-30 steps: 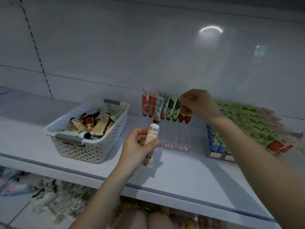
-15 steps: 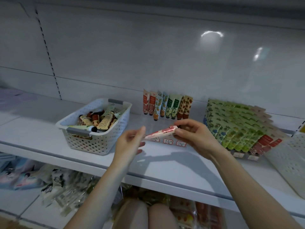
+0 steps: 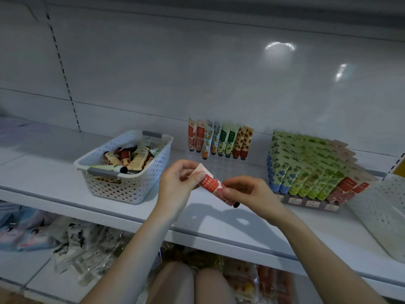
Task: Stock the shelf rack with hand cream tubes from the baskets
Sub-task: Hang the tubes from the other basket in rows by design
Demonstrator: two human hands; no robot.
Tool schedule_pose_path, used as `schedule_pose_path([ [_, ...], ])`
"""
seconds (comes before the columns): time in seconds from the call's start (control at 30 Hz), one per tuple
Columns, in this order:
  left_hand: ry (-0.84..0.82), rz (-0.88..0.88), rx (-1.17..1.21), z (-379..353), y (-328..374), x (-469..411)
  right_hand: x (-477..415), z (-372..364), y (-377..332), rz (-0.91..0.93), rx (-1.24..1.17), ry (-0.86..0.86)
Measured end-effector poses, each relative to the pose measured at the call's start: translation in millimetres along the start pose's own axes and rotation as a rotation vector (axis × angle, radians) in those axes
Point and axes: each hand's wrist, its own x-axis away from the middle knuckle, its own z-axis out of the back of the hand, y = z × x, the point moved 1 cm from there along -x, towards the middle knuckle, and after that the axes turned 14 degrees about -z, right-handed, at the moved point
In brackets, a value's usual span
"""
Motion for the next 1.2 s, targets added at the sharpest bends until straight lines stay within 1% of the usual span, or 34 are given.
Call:
schedule_pose_path([
  [0.13,-0.120,-0.107,-0.121,-1,-3,-2,-10,-12,-4,0.089,0.261,-0.052],
  [0.23,-0.141,-0.128,-0.143,5,-8,-5,-19,-19,-7,0.114,0.404,-0.040],
  [0.33,-0.138,-0.124,-0.148,11,-16,-9,-30,-24,-8,0.091,0.481,-0.013],
  [0.43,-0.087,-0.154,-0.239,18,-34,-14,-44,-26,-12,0.046,0.504,0.048],
  [0.5,-0.095,-0.137,-0.377,26,-51,-17,-58,-19,-18,-0.013,0.446,0.113],
  [0.57,-0.202,-0.093,-0.551,32,-70,-18,-76,-12,-28,-0.044,0.351,0.213],
  [0.63,-0.330,-0.080,-0.710,37,-86,-18,-100,-6,-39,-0.057,0.296,0.351],
  [0.7,-0.413,-0.109,-0.815,40,-97,-17,-122,-9,-52,-0.046,0.331,0.456],
  [0.77,-0.468,-0.150,-0.891,44,-105,-17,-141,-16,-62,0.002,0.353,0.496],
  [0.83,-0.483,-0.191,-0.926,47,-111,-17,-158,-26,-66,0.016,0.346,0.498],
  [0.93,-0.463,-0.229,-0.919,48,-115,-17,-181,-42,-64,-0.014,0.393,0.495],
  [1.2,-0.411,-0.245,-0.870,48,-118,-16,-213,-56,-48,-0.089,0.496,0.482],
])
